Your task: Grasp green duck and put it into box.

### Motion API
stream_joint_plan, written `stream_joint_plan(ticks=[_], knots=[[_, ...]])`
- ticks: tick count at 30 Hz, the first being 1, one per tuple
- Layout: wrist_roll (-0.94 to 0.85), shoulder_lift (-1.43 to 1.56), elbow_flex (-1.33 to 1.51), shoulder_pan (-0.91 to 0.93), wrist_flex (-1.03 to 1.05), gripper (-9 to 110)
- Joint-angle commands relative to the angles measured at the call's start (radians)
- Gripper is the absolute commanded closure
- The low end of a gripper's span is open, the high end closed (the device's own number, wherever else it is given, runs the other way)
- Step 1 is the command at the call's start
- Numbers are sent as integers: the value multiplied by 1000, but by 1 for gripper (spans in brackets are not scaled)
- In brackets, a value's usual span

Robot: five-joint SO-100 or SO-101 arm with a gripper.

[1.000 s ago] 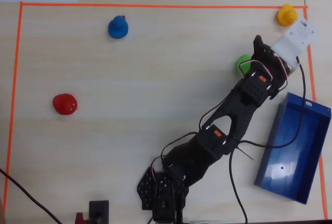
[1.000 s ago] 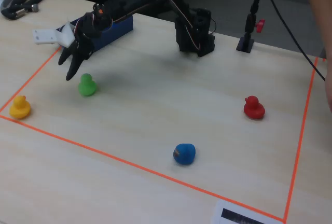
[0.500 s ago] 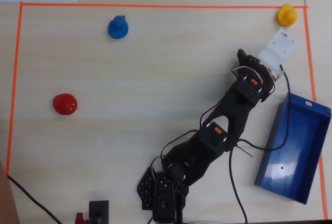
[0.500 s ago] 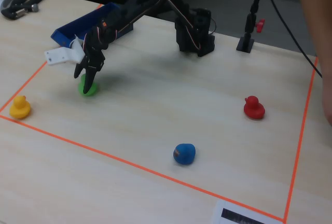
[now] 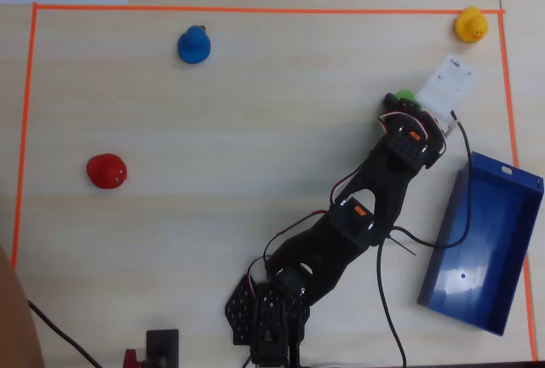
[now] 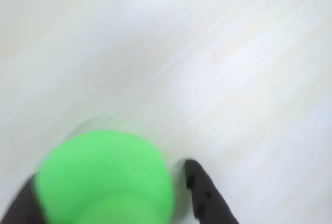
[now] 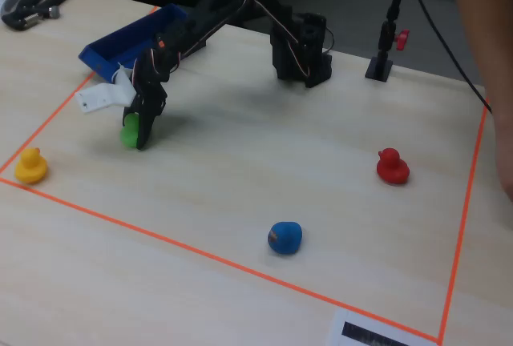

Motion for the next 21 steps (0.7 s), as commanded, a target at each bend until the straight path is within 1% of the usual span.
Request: stream_joint_plan(ticks=[1,5,10,13,16,19,21], knots=[[8,3,-31,-12,12,85],[0,-2,-44,-12,12,93],[17,37,-75,-3,37,94],[60,109,-147,-3,132,94],[137,175,-310,8,307,93],[206,179,-584,61,603,93],[215,170,-746,114,759,92]])
